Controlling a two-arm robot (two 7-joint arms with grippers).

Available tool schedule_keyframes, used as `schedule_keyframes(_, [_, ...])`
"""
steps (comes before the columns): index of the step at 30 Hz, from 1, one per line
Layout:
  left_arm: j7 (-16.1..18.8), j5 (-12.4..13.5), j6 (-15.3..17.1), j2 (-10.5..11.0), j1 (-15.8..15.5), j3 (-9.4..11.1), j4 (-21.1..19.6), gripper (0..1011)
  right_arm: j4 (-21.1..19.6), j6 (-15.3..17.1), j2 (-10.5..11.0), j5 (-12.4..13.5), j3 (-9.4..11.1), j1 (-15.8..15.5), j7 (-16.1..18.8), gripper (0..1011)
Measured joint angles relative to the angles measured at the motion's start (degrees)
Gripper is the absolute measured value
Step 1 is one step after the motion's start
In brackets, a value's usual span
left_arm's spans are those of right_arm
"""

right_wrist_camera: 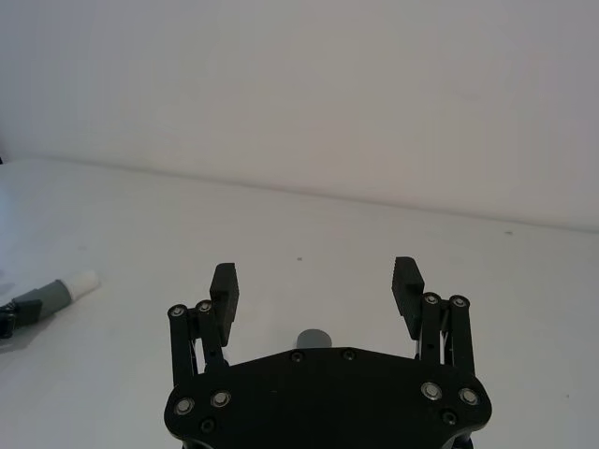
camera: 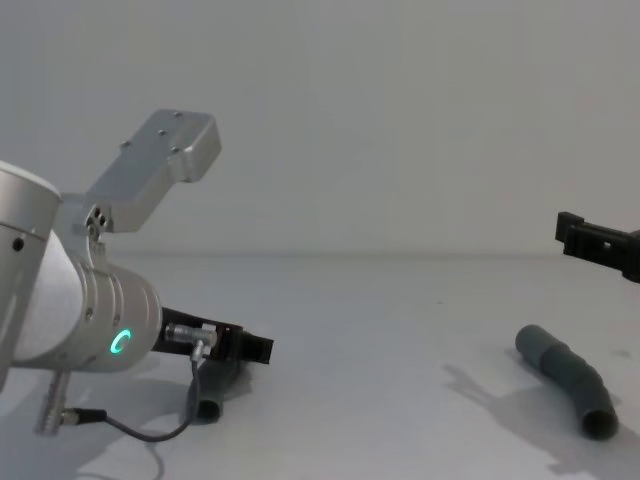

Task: Use both hands to pick up one end of the pipe from the table, align the ends, and insert them.

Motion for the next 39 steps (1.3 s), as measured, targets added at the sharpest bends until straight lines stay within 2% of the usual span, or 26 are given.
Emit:
schedule_keyframes(6, [-0.4,-0.4,-1.4,-0.6,0.4,-0.8,0.5,1001,0.0,0.0,0.0,0.0,0.0,0.0,0.0,1001])
schedule_keyframes(15, [-0.8,-0.8,-1.6,-1.2,0.6,-1.6,1.0,1001,0.0,0.0,0.0,0.0,0.0,0.0,0.0,1001])
schedule_keyframes(28, [-0.5,-1.4,2.8,-2.4,0.4,-2.8,1.1,1001,0.0,0.0,0.0,0.0,0.0,0.0,0.0,1001])
schedule_keyframes(39, [-0.6,-1.2,3.9,-2.8,0.2,-2.8,1.2,1002,0.0,0.0,0.0,0.0,0.0,0.0,0.0,1001])
